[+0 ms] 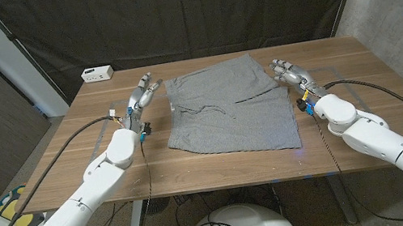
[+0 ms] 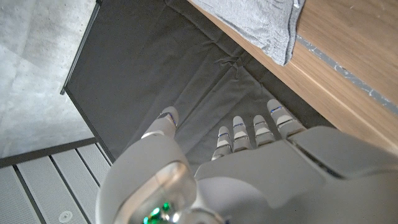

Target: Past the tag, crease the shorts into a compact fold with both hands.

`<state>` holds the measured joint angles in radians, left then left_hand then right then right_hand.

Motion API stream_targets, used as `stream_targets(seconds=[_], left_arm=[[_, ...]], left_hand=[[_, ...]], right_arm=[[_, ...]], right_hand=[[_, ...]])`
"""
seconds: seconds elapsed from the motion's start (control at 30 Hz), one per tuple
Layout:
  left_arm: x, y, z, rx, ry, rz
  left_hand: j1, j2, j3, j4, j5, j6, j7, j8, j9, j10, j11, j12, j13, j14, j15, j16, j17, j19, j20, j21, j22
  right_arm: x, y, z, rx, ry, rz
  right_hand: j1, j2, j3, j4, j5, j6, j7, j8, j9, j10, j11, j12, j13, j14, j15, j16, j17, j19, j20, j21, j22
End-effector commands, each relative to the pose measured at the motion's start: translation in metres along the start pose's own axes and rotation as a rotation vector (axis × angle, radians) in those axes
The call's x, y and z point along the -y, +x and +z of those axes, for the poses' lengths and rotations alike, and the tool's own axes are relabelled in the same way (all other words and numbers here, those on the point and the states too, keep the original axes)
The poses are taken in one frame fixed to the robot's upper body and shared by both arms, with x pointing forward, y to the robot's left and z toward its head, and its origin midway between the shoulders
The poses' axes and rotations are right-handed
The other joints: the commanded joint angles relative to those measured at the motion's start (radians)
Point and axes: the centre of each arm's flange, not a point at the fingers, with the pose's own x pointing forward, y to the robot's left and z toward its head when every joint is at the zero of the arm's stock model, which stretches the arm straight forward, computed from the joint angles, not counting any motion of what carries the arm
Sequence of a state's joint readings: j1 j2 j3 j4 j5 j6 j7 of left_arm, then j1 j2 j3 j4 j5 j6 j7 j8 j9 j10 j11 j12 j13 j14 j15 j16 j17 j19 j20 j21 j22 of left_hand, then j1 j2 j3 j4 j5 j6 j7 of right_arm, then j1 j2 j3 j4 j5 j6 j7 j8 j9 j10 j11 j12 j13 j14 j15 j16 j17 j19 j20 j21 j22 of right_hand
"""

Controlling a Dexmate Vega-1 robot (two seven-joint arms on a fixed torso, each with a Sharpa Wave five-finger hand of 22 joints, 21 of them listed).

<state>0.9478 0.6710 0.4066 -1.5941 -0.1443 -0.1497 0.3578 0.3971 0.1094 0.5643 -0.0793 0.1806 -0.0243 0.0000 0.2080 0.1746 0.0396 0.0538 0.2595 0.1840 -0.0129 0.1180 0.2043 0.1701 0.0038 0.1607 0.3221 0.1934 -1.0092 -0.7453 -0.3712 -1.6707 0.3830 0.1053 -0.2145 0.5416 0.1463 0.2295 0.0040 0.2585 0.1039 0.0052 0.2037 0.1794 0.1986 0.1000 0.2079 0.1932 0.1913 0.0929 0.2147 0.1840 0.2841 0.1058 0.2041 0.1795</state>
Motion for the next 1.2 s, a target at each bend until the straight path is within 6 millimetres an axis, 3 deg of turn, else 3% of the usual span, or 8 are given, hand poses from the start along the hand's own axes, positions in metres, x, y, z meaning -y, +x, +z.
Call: stream_targets(seconds=[0.03, 1.2], left_arm=[[-0.003, -0.017, 0.022, 0.055, 0.165, 0.000], [-0.004, -0.054, 0.051, 0.108, 0.484, -0.031]], left_hand=[[0.014, -0.005, 0.001, -0.009, -0.005, 0.006, -0.002, 0.006, 0.003, 0.010, 0.009, 0.004, 0.004, 0.007, 0.002, 0.000, 0.004, 0.011, 0.005, 0.005, 0.001], [0.023, -0.016, -0.012, -0.034, -0.007, 0.040, 0.009, 0.003, 0.004, 0.036, -0.003, 0.000, 0.005, 0.016, -0.005, -0.008, 0.004, 0.010, 0.005, 0.000, 0.003]], right_arm=[[0.000, -0.016, 0.015, -0.004, -0.195, -0.028], [-0.019, -0.058, 0.044, -0.039, -0.580, -0.032]], right_hand=[[0.014, 0.000, 0.003, -0.011, -0.005, 0.012, 0.000, 0.005, 0.004, 0.014, -0.002, 0.009, 0.004, 0.012, -0.006, 0.004, 0.005, 0.011, 0.004, 0.008, 0.002], [0.038, 0.006, 0.018, -0.036, -0.030, 0.018, -0.002, 0.001, 0.006, 0.029, -0.018, 0.008, 0.006, 0.035, -0.031, 0.008, 0.011, 0.022, -0.005, 0.010, 0.001]])
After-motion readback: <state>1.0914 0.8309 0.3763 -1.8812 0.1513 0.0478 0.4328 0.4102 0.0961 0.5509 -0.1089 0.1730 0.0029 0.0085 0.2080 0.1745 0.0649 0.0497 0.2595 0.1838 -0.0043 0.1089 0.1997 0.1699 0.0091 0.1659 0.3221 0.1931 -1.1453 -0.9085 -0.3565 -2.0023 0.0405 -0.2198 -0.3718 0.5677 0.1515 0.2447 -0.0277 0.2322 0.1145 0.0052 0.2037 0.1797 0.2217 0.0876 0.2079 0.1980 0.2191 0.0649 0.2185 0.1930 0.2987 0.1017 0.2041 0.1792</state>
